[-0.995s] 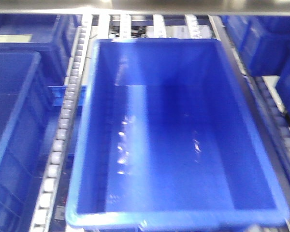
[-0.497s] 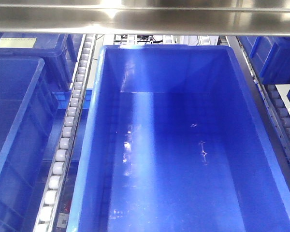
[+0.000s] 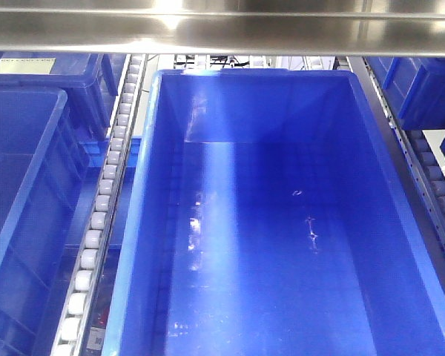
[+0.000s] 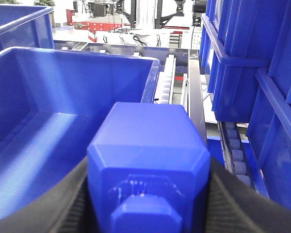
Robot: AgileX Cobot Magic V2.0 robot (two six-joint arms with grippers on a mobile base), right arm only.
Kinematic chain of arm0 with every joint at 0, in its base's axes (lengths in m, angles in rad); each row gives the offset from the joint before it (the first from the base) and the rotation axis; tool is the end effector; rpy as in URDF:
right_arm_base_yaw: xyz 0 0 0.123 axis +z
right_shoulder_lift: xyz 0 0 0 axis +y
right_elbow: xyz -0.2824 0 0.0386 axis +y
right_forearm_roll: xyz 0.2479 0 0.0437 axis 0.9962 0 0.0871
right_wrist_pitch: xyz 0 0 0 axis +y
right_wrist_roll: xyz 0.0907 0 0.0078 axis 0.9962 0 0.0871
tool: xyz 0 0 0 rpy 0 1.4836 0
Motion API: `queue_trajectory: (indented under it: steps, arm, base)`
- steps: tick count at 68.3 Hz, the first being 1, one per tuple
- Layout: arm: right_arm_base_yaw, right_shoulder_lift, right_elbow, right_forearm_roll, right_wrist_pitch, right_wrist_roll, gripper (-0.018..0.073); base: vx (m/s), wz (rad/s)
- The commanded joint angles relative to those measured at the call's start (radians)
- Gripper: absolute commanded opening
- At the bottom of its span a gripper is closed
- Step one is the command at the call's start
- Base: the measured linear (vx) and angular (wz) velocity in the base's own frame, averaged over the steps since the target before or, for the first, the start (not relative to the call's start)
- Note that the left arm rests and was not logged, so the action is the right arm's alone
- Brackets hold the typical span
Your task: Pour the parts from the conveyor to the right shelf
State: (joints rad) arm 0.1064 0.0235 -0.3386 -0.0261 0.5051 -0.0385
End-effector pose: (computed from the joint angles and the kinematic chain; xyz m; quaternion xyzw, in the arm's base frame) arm 0.0312 0.0022 0.2771 -0.0580 0.7402 0.0104 0.6698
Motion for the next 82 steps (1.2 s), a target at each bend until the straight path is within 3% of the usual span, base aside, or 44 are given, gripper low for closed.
queue_trajectory:
  steps: [1, 45, 59, 70, 82]
  arm:
    - [-0.006, 0.013, -0.029, -0.006, -0.082, -0.007, -0.0006]
    - [-0.006, 0.013, -0.029, 0.011, -0.085, -0.007, -0.0006]
    - [-0.006, 0.027, -0.031, -0.025, -0.098, -0.007, -0.0006]
    - [-0.006, 0.159, -0.059, -0.029, -0.137, 0.038, -0.0006]
    - [-0.006, 0.459, -0.218, -0.02, -0.108, 0.038, -0.0006]
  base:
    - [0.0, 0.0]
    - [0.0, 0.0]
    - [0.0, 0.0]
    - [0.0, 0.0]
    - [0.0, 0.0]
